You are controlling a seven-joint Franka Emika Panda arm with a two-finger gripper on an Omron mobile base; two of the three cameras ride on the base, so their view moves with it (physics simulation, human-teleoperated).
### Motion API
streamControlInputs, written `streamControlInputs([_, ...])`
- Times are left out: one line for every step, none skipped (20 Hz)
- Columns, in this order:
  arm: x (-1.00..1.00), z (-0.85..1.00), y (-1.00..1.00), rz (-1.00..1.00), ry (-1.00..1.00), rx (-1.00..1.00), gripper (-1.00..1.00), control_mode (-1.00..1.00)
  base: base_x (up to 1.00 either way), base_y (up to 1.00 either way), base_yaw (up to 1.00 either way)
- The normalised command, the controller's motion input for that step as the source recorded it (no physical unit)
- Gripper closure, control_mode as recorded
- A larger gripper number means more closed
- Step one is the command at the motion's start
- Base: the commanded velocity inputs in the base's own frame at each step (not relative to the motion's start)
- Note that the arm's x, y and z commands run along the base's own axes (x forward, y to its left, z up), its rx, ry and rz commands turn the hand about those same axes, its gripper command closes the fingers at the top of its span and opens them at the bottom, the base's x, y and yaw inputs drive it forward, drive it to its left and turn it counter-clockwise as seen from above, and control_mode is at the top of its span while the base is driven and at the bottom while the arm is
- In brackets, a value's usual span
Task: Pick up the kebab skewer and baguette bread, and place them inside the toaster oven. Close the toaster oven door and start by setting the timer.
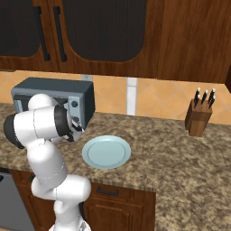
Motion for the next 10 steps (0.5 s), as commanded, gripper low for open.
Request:
streamControlInputs([0.04, 0.0, 0.06, 0.0, 0.0, 0.15, 1.0, -1.0, 0.0, 0.0, 0.0])
streamControlInputs([0.06, 0.0, 0.02, 0.0, 0.0, 0.15, 1.0, -1.0, 0.0, 0.0, 0.0])
streamControlInputs([0.08, 0.0, 0.01, 0.0, 0.0, 0.15, 1.0, -1.0, 0.0, 0.0, 0.0])
streamControlInputs([0.09, 0.02, 0.01, 0.0, -0.01, 0.15, 1.0, -1.0, 0.0, 0.0, 0.0])
streamControlInputs([0.09, 0.04, 0.0, 0.0, -0.01, 0.15, 1.0, -1.0, 0.0, 0.0, 0.0])
streamControlInputs([0.09, 0.04, 0.0, 0.0, -0.01, 0.16, 1.0, -1.0, 0.0, 0.0, 0.0])
streamControlInputs([0.09, 0.07, 0.01, 0.0, -0.02, 0.17, 1.0, -1.0, 0.0, 0.0, 0.0])
streamControlInputs([0.09, 0.09, 0.02, 0.0, -0.04, 0.16, 1.0, -1.0, 0.0, 0.0, 0.0])
streamControlInputs([0.1, 0.07, 0.01, 0.0, -0.04, 0.17, 1.0, -1.0, 0.0, 0.0, 0.0])
streamControlInputs([0.11, 0.09, 0.0, 0.0, -0.05, 0.17, 1.0, -1.0, 0.0, 0.0, 0.0])
